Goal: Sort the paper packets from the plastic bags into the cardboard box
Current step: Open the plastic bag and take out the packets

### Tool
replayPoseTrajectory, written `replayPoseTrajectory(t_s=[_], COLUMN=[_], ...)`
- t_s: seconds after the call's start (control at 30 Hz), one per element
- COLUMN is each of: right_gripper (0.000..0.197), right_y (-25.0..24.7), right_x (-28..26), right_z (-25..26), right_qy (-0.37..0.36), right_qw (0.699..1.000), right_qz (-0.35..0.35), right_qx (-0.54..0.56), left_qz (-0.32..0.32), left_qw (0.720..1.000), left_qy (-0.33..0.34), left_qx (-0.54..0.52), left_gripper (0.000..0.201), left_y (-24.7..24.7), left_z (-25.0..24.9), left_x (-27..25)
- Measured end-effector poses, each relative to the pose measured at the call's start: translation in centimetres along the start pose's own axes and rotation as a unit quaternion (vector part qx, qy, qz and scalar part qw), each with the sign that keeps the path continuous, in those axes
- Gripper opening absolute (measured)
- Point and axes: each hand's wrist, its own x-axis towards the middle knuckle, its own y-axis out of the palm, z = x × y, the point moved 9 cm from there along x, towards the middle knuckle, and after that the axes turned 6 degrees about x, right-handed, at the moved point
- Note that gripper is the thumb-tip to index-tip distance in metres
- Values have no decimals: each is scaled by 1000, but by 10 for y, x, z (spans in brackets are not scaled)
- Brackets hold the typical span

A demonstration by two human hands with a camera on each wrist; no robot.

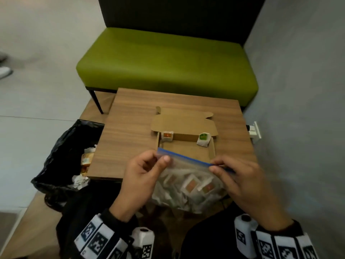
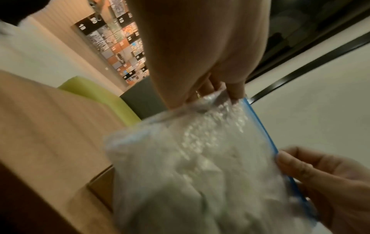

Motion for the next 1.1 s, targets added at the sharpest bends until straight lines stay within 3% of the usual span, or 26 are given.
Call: replayPoseTrajectory(t_s=[0.17,0.23,0.47,0.63,0.73,0.83,0.9,1.0,1.1], right_gripper=[5,18,28,35,28,28,33,27,23], right_y=[-6,-4,-4,5,7,16,26,35,31], right_x=[-6,-9,-17,-26,-30,-29,-28,-29,-33], right_z=[-22,-21,-24,-10,1,17,24,29,36], right_qy=[70,84,150,132,112,82,74,64,46], right_qw=[995,990,957,956,952,960,965,965,966], right_qz=[1,5,-83,-79,-112,-103,-87,-71,-78], right_qx=[76,114,236,251,262,248,237,243,241], left_qz=[-113,-126,-101,-80,-74,-58,9,127,156], left_qw=[989,987,993,996,990,946,902,851,850], left_qy=[-29,-31,-13,20,54,154,210,236,246], left_qx=[-85,-98,-60,41,111,280,377,451,439], left_gripper=[23,23,20,14,25,37,36,37,27], left_y=[-30,-38,-52,-77,-90,-83,-48,13,37], left_z=[10,14,8,-6,-29,-73,-92,-86,-74], left_x=[-10,-13,-18,-24,-25,-31,-36,-43,-47])
